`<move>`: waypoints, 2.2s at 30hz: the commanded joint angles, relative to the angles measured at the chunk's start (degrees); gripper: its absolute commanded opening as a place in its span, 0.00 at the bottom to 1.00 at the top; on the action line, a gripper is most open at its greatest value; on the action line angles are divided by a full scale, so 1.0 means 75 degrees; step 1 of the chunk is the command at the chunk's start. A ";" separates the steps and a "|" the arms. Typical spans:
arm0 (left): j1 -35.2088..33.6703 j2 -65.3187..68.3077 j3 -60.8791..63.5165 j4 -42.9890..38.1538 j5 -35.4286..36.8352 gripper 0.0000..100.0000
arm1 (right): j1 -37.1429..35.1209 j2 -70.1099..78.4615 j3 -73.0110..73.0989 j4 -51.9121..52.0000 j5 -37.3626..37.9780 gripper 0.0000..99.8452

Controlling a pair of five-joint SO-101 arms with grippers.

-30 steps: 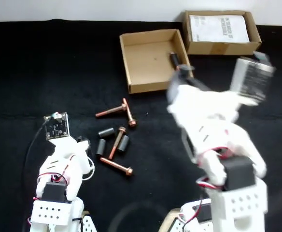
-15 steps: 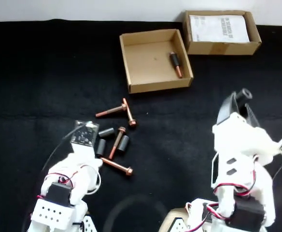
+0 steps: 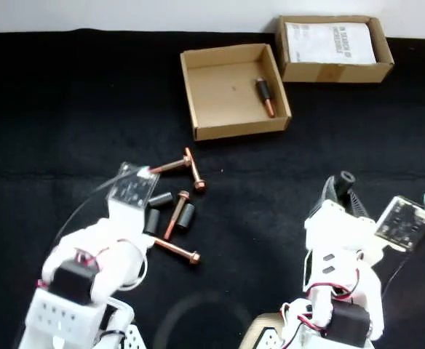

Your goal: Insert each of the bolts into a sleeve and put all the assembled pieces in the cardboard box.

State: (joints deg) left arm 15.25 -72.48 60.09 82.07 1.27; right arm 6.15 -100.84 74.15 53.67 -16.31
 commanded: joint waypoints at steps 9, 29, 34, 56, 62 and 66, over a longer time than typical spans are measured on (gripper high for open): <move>0.1026 0.7203 -0.5890 0.2626 -0.1864 0.01 | 0.0076 -0.0381 0.0815 -0.0041 0.0258 0.01; 0.2549 0.7742 -0.4624 0.2614 -0.7408 0.01 | 0.0568 -0.0381 0.3253 -0.1834 0.0188 0.01; 0.2432 0.8012 -0.4659 0.2614 -0.8850 0.01 | 0.0568 -0.0381 0.3640 -0.2385 0.0211 0.01; 0.2210 1.0755 -0.4894 0.0399 -0.8768 0.18 | 0.0522 -0.0381 0.3862 -0.2608 0.0258 0.01; 0.1752 1.0930 -0.5656 0.0434 -0.8791 0.16 | 0.0510 -0.0381 0.3862 -0.2596 0.0270 0.01; 0.1764 1.0989 -0.6125 0.0938 -0.8803 0.16 | 0.0510 -0.0381 0.3874 -0.2596 0.0645 0.01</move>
State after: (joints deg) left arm 28.79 9.89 17.63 87.08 -64.31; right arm 9.76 -102.59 95.69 35.12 -13.41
